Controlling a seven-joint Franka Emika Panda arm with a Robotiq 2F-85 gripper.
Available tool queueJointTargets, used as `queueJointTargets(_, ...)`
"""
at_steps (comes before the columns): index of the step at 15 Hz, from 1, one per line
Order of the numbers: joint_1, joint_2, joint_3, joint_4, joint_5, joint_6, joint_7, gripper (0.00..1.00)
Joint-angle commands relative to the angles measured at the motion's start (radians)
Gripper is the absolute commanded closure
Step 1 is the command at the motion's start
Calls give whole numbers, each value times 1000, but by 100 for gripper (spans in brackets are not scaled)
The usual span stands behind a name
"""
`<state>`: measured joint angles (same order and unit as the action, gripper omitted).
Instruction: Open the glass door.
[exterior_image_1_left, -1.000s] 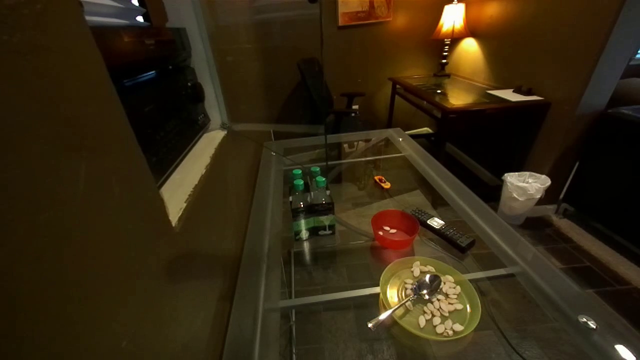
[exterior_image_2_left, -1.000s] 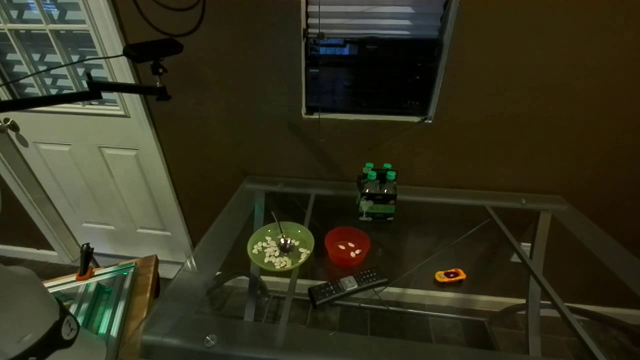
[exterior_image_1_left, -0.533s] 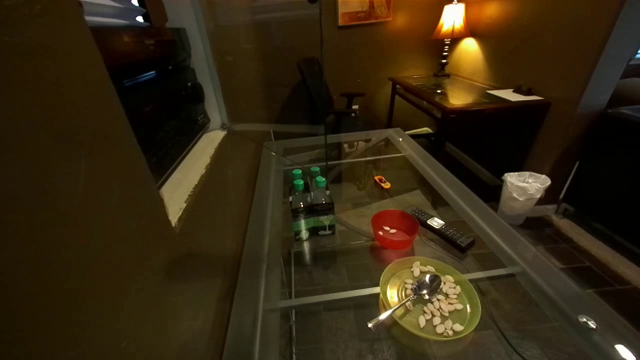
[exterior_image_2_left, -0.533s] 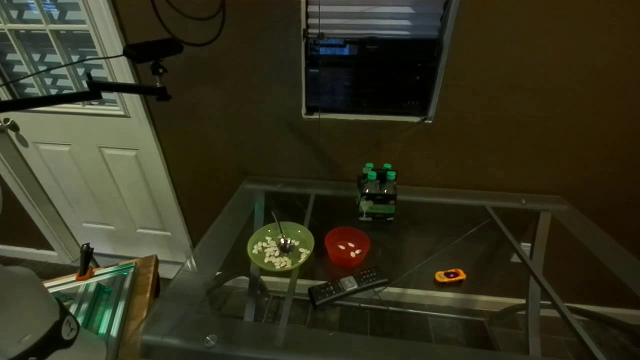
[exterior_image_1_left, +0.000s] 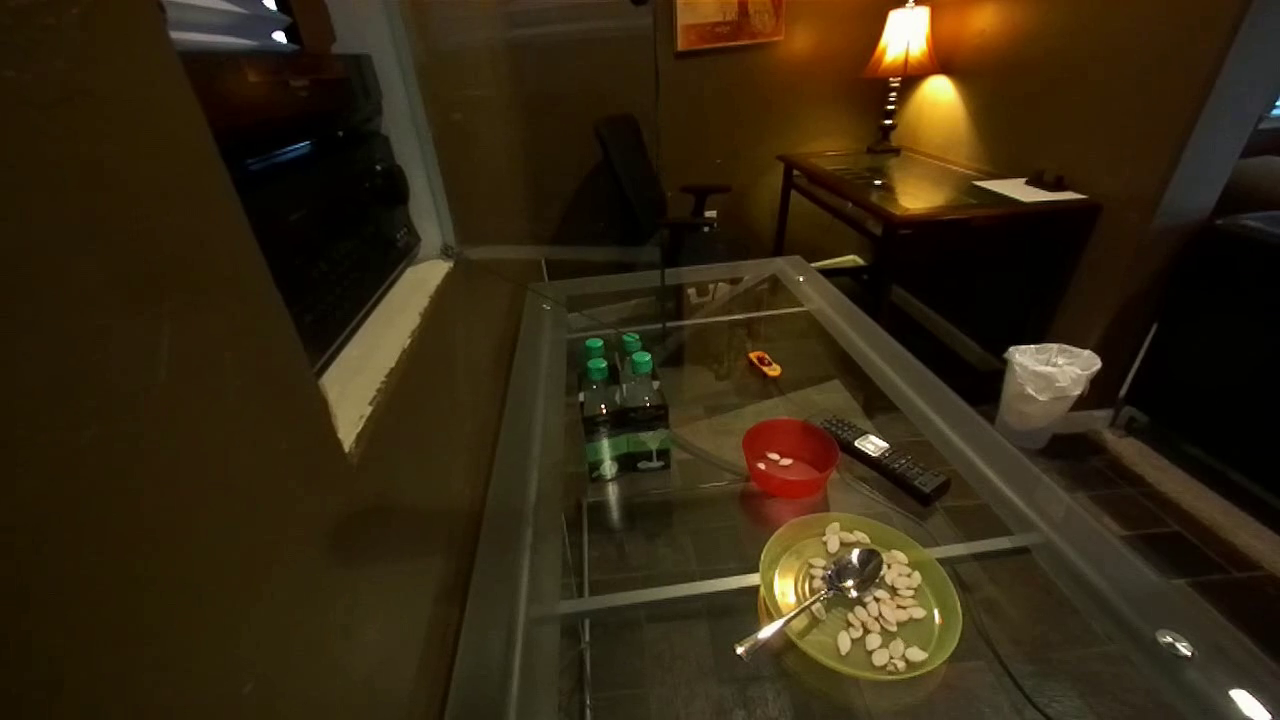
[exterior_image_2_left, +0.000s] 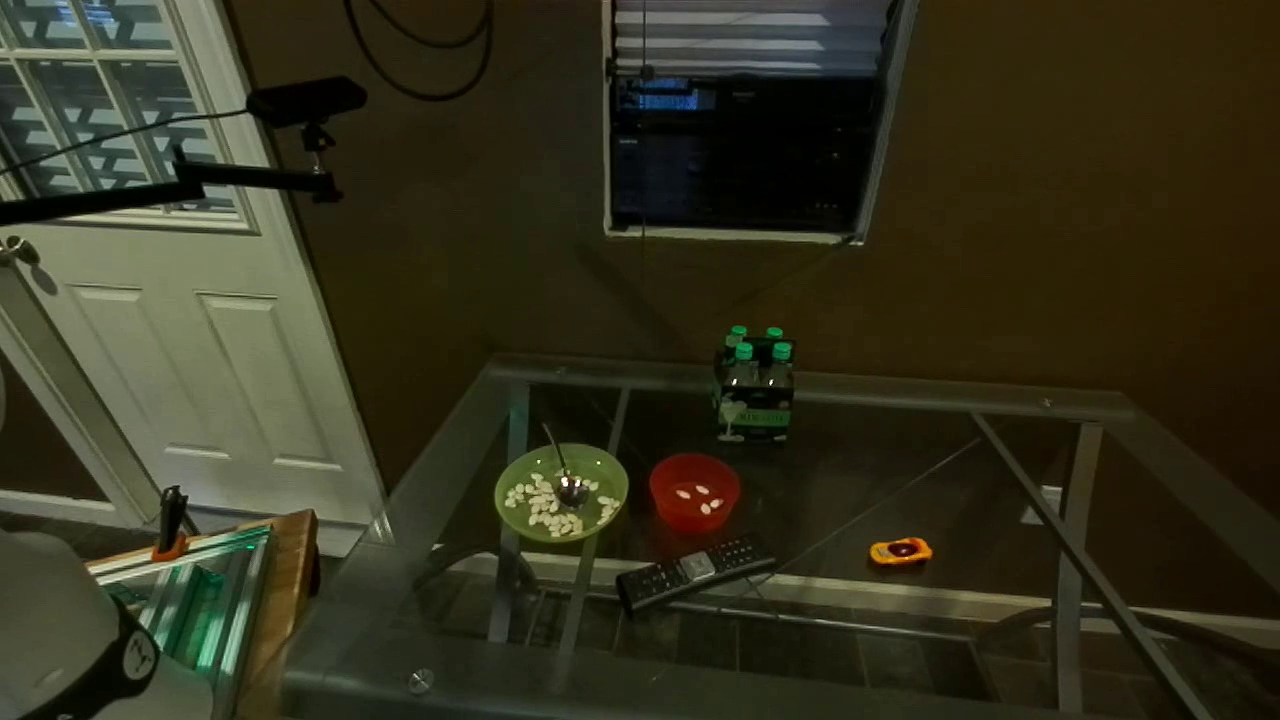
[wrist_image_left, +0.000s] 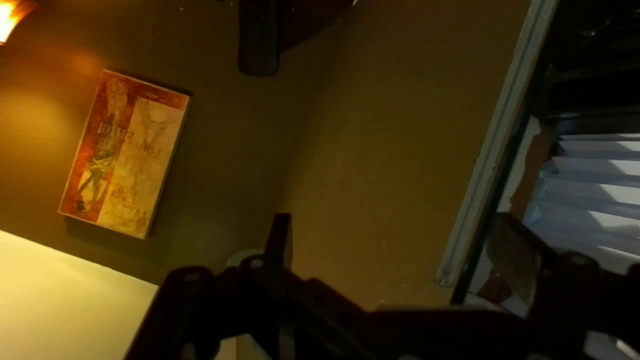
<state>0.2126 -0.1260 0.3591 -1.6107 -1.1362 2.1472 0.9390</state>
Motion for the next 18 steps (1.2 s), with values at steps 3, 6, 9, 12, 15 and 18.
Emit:
queueJointTargets(3,-6,40,-42,42,-79,12,59,0)
queueJointTargets(6,-12,55,-69,57,-93,27,69,0)
queueJointTargets(9,-24,72,-97,73,-143,61,96,0)
queueJointTargets(12,-39,98,-129,96,-177,100,124,0)
queueJointTargets(15,-54,127,-162,118,-190,135,140,0)
queueJointTargets(18,-68,159,-192,151,-215,167,158,0)
